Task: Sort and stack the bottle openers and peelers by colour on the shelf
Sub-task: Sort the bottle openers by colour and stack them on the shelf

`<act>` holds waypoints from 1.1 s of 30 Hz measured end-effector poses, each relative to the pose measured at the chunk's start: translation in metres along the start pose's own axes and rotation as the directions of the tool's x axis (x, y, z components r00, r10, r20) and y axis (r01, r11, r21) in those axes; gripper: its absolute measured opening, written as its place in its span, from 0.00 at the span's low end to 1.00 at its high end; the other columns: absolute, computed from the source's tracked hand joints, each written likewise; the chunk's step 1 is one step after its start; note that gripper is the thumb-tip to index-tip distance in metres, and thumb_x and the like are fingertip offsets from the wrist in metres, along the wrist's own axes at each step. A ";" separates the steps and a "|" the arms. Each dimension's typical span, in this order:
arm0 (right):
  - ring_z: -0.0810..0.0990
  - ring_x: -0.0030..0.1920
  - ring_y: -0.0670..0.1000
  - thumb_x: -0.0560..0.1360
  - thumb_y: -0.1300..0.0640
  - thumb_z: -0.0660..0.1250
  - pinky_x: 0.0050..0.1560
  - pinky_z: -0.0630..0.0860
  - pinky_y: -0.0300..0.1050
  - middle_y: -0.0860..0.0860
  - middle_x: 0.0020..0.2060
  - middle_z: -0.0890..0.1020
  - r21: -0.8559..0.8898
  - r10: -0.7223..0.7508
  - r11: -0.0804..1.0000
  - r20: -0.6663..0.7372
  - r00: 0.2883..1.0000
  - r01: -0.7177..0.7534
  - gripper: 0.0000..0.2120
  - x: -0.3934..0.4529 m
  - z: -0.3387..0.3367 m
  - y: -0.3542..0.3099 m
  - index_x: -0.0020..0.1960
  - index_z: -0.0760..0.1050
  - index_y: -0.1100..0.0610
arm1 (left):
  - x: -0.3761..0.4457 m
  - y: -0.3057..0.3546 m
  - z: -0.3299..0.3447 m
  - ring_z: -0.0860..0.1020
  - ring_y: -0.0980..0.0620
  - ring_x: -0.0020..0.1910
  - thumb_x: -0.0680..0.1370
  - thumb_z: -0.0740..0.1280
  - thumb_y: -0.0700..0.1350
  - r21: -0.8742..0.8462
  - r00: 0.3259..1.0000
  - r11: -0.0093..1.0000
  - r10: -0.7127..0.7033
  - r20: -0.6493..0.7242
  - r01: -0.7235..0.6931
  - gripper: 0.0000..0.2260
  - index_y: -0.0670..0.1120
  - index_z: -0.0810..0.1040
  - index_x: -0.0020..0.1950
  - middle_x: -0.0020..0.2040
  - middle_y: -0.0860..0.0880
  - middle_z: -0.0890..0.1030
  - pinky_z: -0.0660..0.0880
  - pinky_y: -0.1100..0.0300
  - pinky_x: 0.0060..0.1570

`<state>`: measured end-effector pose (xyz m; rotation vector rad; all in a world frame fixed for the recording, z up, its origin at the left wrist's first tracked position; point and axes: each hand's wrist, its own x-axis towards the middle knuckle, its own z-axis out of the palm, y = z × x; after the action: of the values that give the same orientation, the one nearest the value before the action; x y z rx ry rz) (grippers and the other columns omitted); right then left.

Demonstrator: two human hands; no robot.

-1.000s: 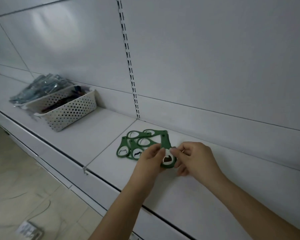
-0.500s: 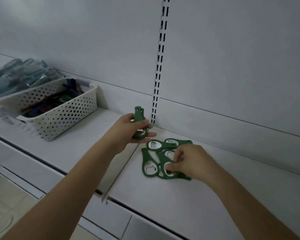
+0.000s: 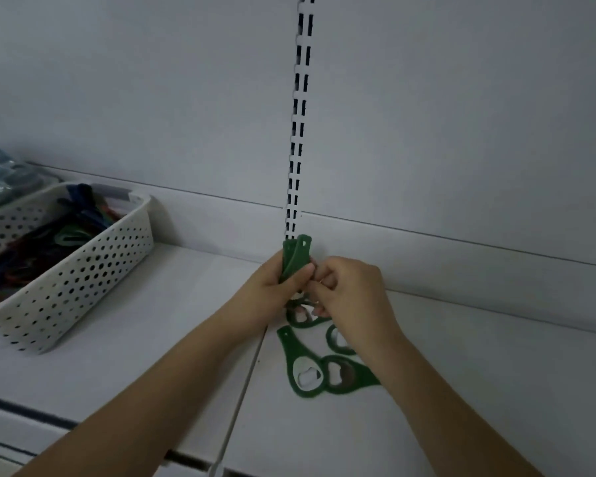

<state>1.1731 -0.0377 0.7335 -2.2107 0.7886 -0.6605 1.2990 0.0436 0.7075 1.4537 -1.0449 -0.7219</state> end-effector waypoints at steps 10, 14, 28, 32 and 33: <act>0.70 0.51 0.45 0.74 0.44 0.70 0.49 0.69 0.40 0.42 0.46 0.72 -0.417 0.047 0.905 0.290 0.956 0.082 0.10 -0.002 -0.009 0.037 0.49 0.73 0.47 | 0.005 0.001 -0.032 0.74 0.54 0.37 0.80 0.63 0.36 -0.588 0.928 0.773 -0.361 -0.096 0.240 0.09 0.47 0.81 0.54 0.41 0.49 0.75 0.66 0.64 0.27; 0.78 0.43 0.43 0.76 0.46 0.68 0.49 0.77 0.41 0.42 0.41 0.77 -0.351 0.029 0.933 0.300 0.954 0.082 0.08 -0.003 -0.011 0.030 0.47 0.72 0.48 | 0.005 0.004 -0.028 0.72 0.54 0.36 0.82 0.65 0.46 -0.438 0.906 0.854 -0.387 -0.173 0.281 0.06 0.46 0.79 0.49 0.39 0.50 0.73 0.63 0.65 0.24; 0.84 0.35 0.44 0.74 0.63 0.72 0.40 0.81 0.37 0.47 0.35 0.84 0.238 -0.061 0.969 -0.033 0.998 0.067 0.07 -0.001 -0.019 0.013 0.46 0.75 0.55 | -0.008 0.013 -0.015 0.79 0.57 0.30 0.78 0.69 0.51 0.131 0.988 0.986 -0.118 0.103 0.105 0.11 0.43 0.79 0.49 0.31 0.55 0.79 0.77 0.60 0.28; 0.82 0.39 0.40 0.73 0.59 0.74 0.41 0.78 0.31 0.44 0.38 0.82 0.227 -0.059 0.971 -0.100 0.993 0.080 0.07 -0.001 -0.012 0.013 0.46 0.77 0.53 | -0.006 0.008 -0.016 0.70 0.61 0.25 0.76 0.73 0.45 0.160 0.994 0.984 -0.089 0.066 0.078 0.07 0.43 0.81 0.43 0.27 0.56 0.74 0.68 0.68 0.28; 0.81 0.40 0.40 0.74 0.56 0.73 0.42 0.78 0.31 0.42 0.40 0.82 0.154 -0.071 0.984 -0.098 0.993 0.086 0.06 0.000 -0.013 0.015 0.47 0.77 0.51 | -0.006 0.007 -0.017 0.69 0.60 0.25 0.76 0.73 0.45 0.167 0.995 0.983 -0.084 0.047 0.075 0.08 0.41 0.81 0.43 0.27 0.56 0.74 0.68 0.69 0.29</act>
<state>1.1599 -0.0523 0.7310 -2.0870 0.6729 -0.8406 1.3100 0.0562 0.7167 1.6335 -1.1143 -0.7487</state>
